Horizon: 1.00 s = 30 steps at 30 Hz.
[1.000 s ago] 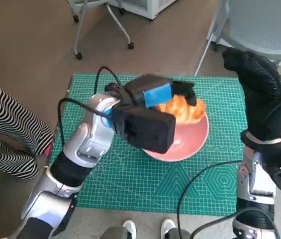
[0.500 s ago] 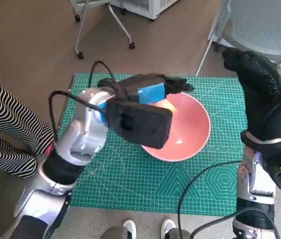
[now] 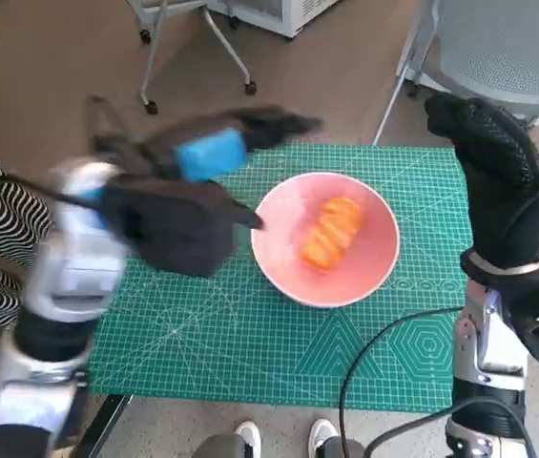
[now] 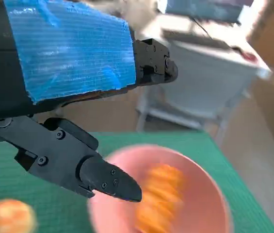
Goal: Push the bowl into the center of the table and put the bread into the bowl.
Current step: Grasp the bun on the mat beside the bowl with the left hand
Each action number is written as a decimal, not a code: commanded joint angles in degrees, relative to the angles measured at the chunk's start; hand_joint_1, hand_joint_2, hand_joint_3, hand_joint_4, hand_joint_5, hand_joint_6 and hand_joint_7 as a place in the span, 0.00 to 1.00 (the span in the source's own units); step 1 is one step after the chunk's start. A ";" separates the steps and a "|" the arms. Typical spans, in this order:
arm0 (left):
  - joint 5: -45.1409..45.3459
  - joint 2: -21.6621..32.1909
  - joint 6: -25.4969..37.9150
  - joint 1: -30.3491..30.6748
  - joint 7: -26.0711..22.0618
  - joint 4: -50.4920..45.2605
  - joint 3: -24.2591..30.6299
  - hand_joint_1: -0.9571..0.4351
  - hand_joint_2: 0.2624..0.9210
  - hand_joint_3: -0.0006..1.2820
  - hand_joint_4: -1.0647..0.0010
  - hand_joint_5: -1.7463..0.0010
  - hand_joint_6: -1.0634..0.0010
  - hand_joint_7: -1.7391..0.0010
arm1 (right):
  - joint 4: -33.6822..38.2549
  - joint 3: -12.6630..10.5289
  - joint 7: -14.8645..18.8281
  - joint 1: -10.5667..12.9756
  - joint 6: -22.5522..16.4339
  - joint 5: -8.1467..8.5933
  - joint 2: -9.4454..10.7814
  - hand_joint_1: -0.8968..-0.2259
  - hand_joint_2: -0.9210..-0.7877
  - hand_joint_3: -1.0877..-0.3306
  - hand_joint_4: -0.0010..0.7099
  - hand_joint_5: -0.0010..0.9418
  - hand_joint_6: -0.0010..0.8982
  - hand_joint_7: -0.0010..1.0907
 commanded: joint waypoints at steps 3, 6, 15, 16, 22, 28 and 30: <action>-1.21 4.52 -2.22 2.02 1.19 0.41 3.45 0.46 0.79 0.00 0.92 0.99 0.81 0.93 | 0.88 0.30 0.51 -0.04 0.09 0.27 0.13 0.37 0.00 0.61 0.18 0.01 0.00 0.54; -0.74 6.21 -4.54 2.53 2.30 3.49 3.79 0.47 0.76 0.00 0.93 0.99 0.81 0.93 | 1.15 0.42 0.65 -0.19 -0.05 0.26 0.16 0.36 0.00 0.61 0.18 0.01 0.00 0.54; -0.39 9.81 -11.20 3.51 3.42 11.92 3.40 0.50 0.69 0.00 0.98 1.00 0.84 0.95 | 2.13 0.40 1.32 -0.61 -0.35 0.60 -0.06 0.37 0.00 0.61 0.18 0.00 0.00 0.54; -0.26 10.04 -11.91 3.62 3.49 13.05 3.22 0.50 0.69 0.00 0.98 1.00 0.84 0.95 | 2.20 0.41 1.37 -0.69 -0.34 0.59 -0.09 0.37 0.00 0.61 0.18 0.00 0.00 0.54; -0.58 10.01 -15.09 4.21 3.72 17.75 2.50 0.49 0.68 0.00 1.00 1.00 0.85 0.96 | 2.41 0.50 1.62 -0.94 -0.32 0.61 -0.36 0.38 0.00 0.61 0.18 0.00 0.00 0.52; -0.29 9.72 -16.44 4.93 3.73 19.85 1.78 0.49 0.68 0.00 1.00 1.00 0.85 0.96 | 2.81 0.55 1.96 -1.19 -0.33 0.62 -0.54 0.38 0.00 0.61 0.18 0.00 0.00 0.52; -0.07 9.66 -16.79 5.04 3.79 20.67 1.38 0.49 0.68 0.00 1.00 1.00 0.84 0.96 | 2.88 0.53 2.08 -1.24 -0.37 0.59 -0.61 0.38 0.00 0.61 0.18 0.00 0.00 0.51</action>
